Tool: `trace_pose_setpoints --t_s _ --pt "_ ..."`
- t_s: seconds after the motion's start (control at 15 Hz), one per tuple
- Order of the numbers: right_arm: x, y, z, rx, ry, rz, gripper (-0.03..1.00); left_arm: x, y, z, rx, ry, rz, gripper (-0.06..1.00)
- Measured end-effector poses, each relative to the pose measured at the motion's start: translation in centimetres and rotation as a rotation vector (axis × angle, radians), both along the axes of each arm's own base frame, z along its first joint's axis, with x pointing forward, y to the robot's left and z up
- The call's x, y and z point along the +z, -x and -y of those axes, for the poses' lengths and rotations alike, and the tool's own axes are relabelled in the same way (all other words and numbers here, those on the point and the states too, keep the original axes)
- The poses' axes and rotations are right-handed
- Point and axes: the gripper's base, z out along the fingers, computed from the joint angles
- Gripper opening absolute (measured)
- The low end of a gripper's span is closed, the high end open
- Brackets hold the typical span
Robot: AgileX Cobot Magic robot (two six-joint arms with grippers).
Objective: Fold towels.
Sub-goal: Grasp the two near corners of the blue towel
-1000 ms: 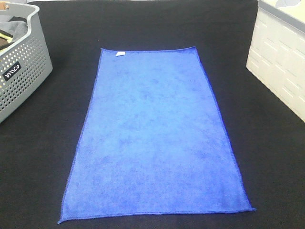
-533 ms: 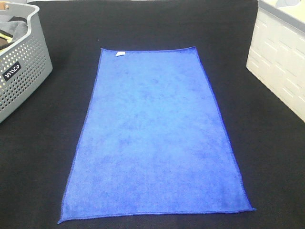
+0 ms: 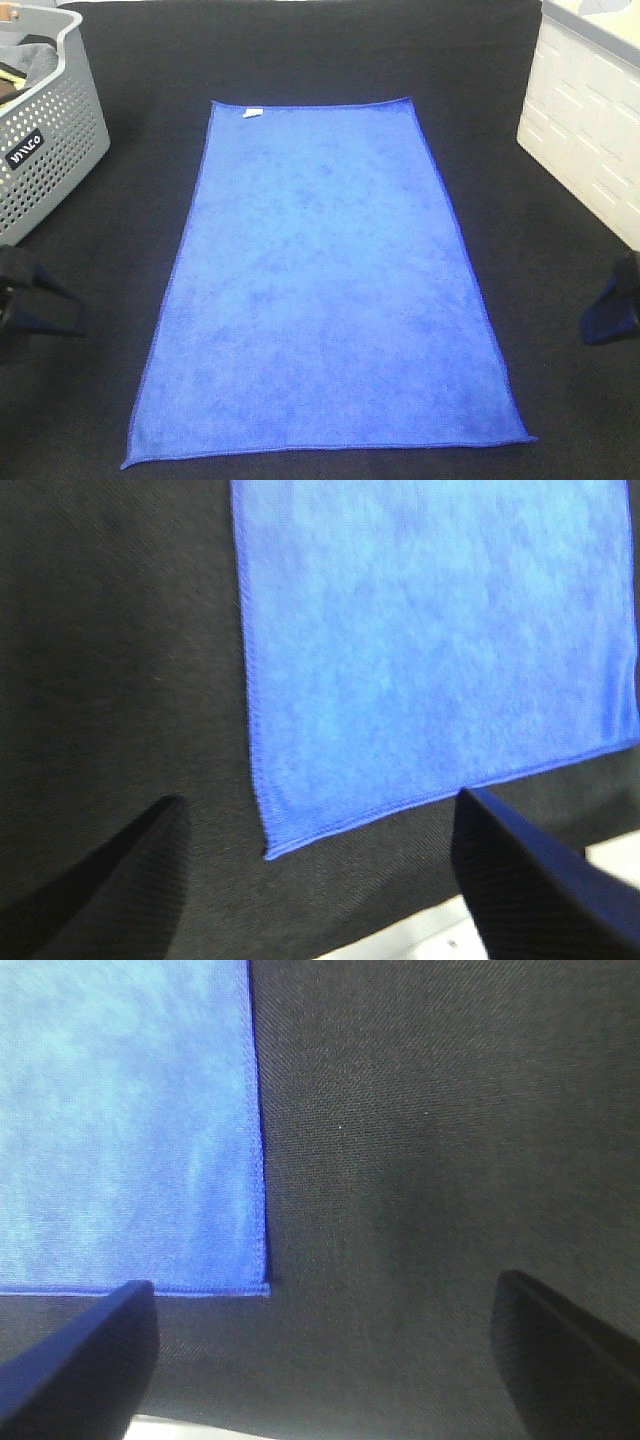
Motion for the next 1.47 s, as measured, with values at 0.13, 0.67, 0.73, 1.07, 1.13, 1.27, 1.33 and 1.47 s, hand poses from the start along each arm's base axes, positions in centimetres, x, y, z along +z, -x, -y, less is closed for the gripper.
trace_pose_setpoints --t_s 0.13,0.67,0.73,1.07,1.13,1.27,1.33,1.47 --pt "-1.2 -0.8 -0.4 0.011 -0.047 -0.042 0.85 -2.3 -1.1 0.4 -0.026 0.039 -0.06 0.69" --pt "-7.1 -3.8 -2.4 0.099 -0.27 -0.178 0.78 -8.1 -2.9 1.2 -0.082 0.108 -0.124 0.75" --pt "-8.1 -4.0 -2.5 0.106 -0.286 -0.198 0.77 -8.2 -3.0 1.2 -0.091 0.107 -0.114 0.75" --pt "-10.3 -4.3 -2.8 0.105 -0.322 -0.254 0.77 -9.4 -3.1 1.9 -0.098 0.089 -0.124 0.75" --pt "-10.9 -4.4 -2.9 0.097 -0.346 -0.268 0.76 -9.9 -3.0 2.9 -0.106 0.086 -0.135 0.75" --pt "-11.5 -4.5 -3.3 0.096 -0.392 -0.28 0.74 -10.1 -3.4 4.3 -0.122 0.099 -0.129 0.75" --pt "-11.8 -4.5 -3.4 0.097 -0.414 -0.292 0.72 -10.2 -3.8 4.7 -0.12 0.11 -0.132 0.74" --pt "-12.3 -4.6 -3.6 0.093 -0.443 -0.309 0.67 -10.5 -4.6 5.2 -0.115 0.139 -0.136 0.74"
